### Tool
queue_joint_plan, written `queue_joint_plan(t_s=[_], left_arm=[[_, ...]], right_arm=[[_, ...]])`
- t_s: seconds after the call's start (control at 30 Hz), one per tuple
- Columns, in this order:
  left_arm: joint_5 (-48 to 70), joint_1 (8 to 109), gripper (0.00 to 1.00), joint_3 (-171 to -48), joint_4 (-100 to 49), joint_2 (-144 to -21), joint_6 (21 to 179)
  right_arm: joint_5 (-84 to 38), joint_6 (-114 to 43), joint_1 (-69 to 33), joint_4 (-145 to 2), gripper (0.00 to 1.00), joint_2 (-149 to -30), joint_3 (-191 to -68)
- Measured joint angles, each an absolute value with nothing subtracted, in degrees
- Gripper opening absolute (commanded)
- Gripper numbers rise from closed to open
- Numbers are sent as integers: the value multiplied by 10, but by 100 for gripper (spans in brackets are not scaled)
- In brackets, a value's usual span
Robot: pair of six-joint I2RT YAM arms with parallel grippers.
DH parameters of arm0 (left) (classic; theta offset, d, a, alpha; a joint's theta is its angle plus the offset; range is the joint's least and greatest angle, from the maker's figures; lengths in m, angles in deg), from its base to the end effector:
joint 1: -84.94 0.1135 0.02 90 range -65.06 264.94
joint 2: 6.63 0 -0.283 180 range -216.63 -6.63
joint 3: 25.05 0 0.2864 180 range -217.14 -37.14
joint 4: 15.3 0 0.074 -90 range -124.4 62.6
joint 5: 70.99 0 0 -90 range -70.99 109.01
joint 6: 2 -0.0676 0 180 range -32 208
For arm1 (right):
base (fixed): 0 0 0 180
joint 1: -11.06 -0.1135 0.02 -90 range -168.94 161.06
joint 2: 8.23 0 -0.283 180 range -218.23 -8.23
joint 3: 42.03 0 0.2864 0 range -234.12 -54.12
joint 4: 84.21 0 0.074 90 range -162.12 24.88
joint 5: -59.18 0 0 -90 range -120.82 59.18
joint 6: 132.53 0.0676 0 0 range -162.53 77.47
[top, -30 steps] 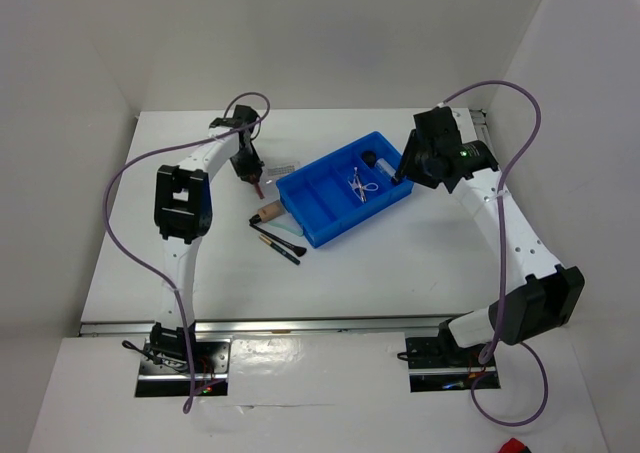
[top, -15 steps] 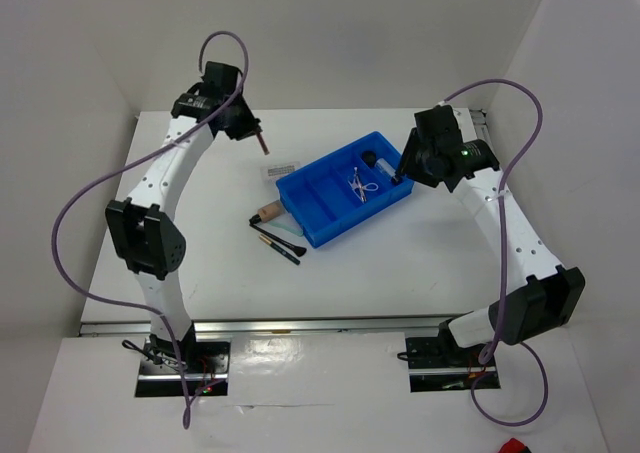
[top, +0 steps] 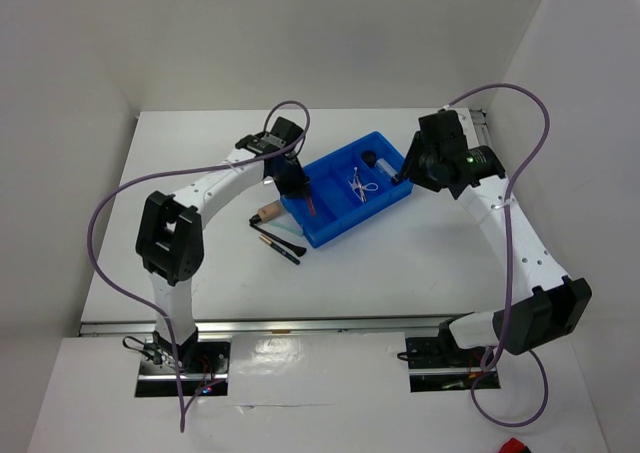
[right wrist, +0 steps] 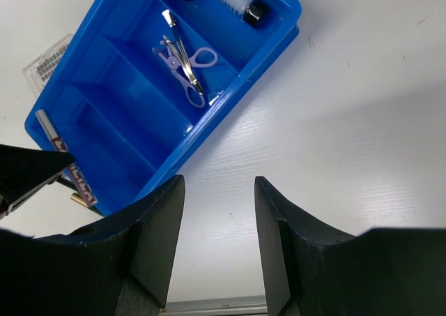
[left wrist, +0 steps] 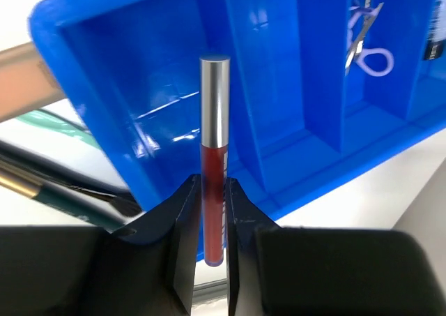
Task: Organize the makeup
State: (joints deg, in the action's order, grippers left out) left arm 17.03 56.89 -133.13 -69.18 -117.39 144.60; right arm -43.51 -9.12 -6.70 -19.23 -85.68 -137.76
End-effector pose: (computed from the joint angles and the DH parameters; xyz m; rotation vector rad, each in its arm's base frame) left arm 0.4264 -0.2298 0.2466 -0.6460 2.5954 -0.5751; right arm 0.3154 0.0854 0.3777 0.4253 2.3281 0.1682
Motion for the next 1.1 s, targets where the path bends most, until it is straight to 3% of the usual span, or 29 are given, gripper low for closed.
queue_joint_plan(t_s=[0.17, 0.23, 0.4, 0.47, 0.53, 0.6, 0.63, 0.77, 0.9, 1.1], left_arm=[[170, 558, 0, -1331, -682, -1175, 1454], [172, 555, 5, -1335, -683, -1180, 1454], [175, 549, 34, -1344, -687, -1197, 1455], [177, 547, 39, -1344, -689, -1198, 1454], [178, 547, 52, -1348, -694, -1198, 1454], [180, 547, 57, -1355, -694, -1198, 1451], [180, 547, 66, -1360, -695, -1198, 1451], [179, 547, 68, -1379, -694, -1194, 1436], [195, 547, 56, -1377, -700, -1160, 1406], [261, 570, 53, -1314, -722, -1024, 1351]], right_arm=[[-435, -91, -67, -191, 52, -854, -1370], [-435, -91, -67, -191, 52, -854, -1370], [-435, -91, -67, -191, 52, -853, -1370], [-435, -91, -67, -191, 52, -853, -1370], [-435, -91, -67, -191, 52, -853, -1370], [-435, -91, -67, -191, 52, -853, -1370], [-435, -91, -67, -191, 52, -853, -1370], [-434, -91, -67, -191, 52, -853, -1370], [-434, -91, -67, -191, 52, -853, -1370], [-432, -91, -67, -192, 52, -853, -1361]])
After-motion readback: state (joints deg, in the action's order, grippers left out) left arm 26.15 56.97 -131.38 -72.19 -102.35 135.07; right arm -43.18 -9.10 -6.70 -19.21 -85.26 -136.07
